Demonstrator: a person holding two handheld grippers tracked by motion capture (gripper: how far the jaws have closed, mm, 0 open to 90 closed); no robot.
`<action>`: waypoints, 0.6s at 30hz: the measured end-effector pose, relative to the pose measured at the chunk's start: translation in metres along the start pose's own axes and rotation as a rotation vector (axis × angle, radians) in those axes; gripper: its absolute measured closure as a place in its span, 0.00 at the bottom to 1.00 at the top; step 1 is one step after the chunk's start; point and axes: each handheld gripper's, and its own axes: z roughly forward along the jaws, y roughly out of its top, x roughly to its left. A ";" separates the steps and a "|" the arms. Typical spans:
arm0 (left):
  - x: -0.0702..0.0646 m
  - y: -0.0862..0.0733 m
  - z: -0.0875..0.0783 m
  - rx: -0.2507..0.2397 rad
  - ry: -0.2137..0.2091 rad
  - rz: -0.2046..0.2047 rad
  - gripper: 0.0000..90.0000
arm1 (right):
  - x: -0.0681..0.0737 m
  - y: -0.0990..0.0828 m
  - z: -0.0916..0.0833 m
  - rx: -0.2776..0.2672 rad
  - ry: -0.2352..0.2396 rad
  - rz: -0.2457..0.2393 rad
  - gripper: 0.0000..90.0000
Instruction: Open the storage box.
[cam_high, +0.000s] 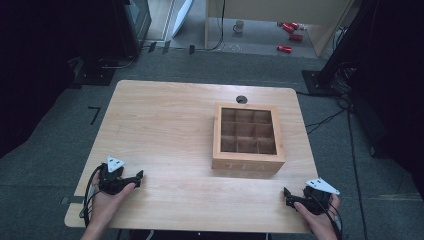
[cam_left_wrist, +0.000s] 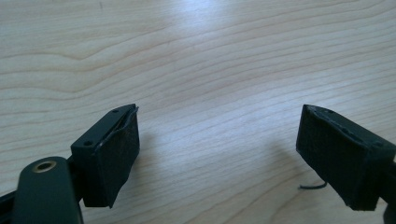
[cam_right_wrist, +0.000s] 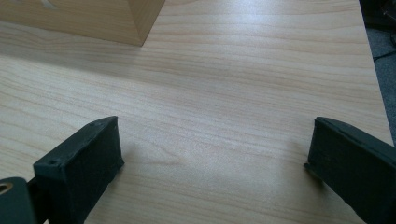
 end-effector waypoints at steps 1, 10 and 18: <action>-0.004 0.001 0.000 -0.012 -0.015 -0.005 0.16 | 0.000 0.000 0.000 0.000 -0.002 0.003 0.03; -0.030 0.019 0.005 -0.052 -0.112 -0.001 0.16 | 0.002 0.002 0.002 0.002 -0.001 0.007 0.03; -0.051 0.031 0.009 -0.070 -0.174 0.015 0.16 | 0.001 0.002 0.002 0.002 0.002 0.006 0.03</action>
